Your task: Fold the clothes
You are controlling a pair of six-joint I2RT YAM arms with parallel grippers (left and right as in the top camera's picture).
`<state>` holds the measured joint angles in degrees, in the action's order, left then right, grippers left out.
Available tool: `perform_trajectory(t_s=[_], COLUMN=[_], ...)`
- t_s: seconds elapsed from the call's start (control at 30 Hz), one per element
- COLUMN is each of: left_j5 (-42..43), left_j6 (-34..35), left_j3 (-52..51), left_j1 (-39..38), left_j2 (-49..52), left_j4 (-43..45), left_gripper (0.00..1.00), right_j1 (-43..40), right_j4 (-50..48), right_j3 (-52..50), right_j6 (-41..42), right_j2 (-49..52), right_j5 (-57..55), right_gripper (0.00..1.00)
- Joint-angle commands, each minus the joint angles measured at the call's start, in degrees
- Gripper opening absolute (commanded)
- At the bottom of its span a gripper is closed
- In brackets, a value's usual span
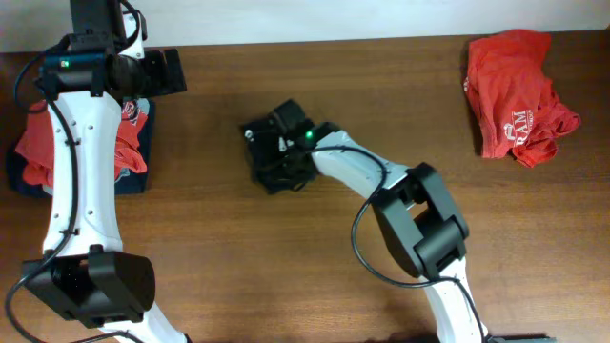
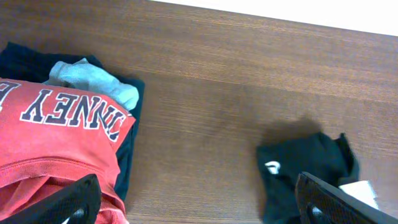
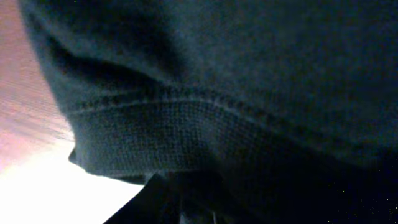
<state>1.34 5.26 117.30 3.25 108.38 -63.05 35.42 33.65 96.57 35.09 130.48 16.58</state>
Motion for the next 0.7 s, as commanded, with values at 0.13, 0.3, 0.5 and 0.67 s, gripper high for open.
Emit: perform_trajectory(t_s=[0.13, 0.3, 0.5, 0.67], left_j5=[2.36, 5.11, 6.84, 7.08], left_j6=[0.5, 0.52, 0.55, 0.55], left_j3=[-0.37, -0.37, -0.37, -0.37], left_j1=[0.28, 0.28, 0.17, 0.13], left_j2=[0.46, 0.46, 0.46, 0.46], left_j4=[-0.04, -0.35, -2.01, -3.3], left_gripper=[0.99, 0.99, 0.99, 0.99], right_j1=[1.18, -0.37, -3.08, -5.51], right_j4=[0.57, 8.81, 23.17, 30.4], right_j3=[4.52, 14.95, 30.01, 38.47], right_j6=[-1.05, -4.37, -8.37, -9.4], right_j2=[1.95, 0.66, 0.57, 0.57], right_j5=[0.98, 0.98, 1.01, 0.98], right_gripper=[0.2, 0.24, 0.3, 0.35])
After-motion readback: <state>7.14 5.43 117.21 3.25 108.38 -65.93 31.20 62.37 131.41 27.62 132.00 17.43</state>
